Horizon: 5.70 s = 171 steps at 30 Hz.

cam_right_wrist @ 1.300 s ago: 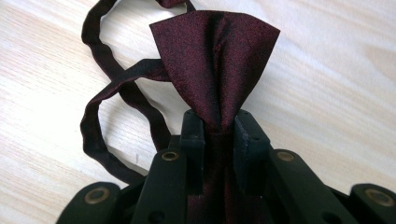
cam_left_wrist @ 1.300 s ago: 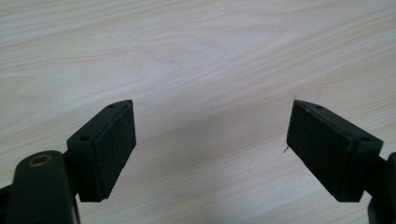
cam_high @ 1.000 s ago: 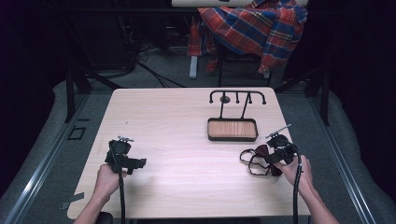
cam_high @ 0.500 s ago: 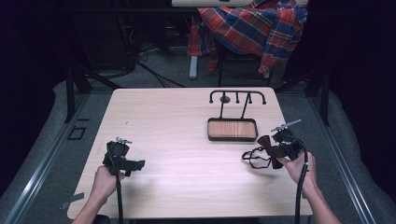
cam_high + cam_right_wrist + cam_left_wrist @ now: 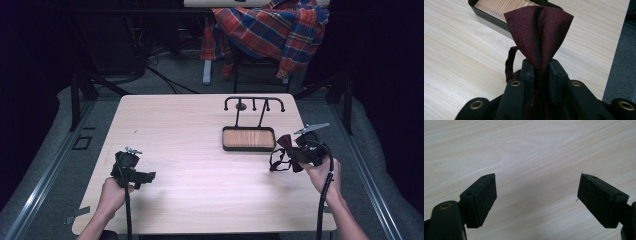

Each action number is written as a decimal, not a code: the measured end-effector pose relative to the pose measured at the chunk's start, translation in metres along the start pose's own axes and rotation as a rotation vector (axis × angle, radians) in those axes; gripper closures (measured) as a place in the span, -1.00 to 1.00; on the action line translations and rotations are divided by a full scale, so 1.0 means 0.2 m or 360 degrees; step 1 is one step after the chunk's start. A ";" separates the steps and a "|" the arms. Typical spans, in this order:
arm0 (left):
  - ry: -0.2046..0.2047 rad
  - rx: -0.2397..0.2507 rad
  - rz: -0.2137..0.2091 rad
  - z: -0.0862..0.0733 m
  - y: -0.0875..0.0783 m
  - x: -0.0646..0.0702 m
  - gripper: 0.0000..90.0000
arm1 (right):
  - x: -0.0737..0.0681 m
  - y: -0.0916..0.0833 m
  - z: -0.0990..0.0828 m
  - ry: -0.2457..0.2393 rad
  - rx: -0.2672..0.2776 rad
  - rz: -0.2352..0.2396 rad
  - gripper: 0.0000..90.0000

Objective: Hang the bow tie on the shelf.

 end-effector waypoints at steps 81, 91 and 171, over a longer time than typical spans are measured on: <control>-0.0006 -0.0012 0.0013 0.01 0.01 -0.01 -0.65 | 0.17 -0.13 0.35 0.0157 0.0393 -0.0103 0.71; -0.0002 -0.0015 0.0012 0.01 0.02 -0.01 -0.65 | 0.18 -0.14 0.40 0.0175 0.0433 -0.0103 0.71; -0.0018 -0.0038 0.0013 0.01 0.03 -0.02 -0.65 | 0.23 0.28 0.35 0.0303 0.0132 -0.0209 0.71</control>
Point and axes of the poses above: each handheld gripper's, and its own axes: y roughly forward along the jaws, z roughly out of its top, x roughly to its right, the point moved 2 cm from there along y, roughly forward along the jaws, and after that the axes turned 13 degrees about -z, right-handed, at the moved point
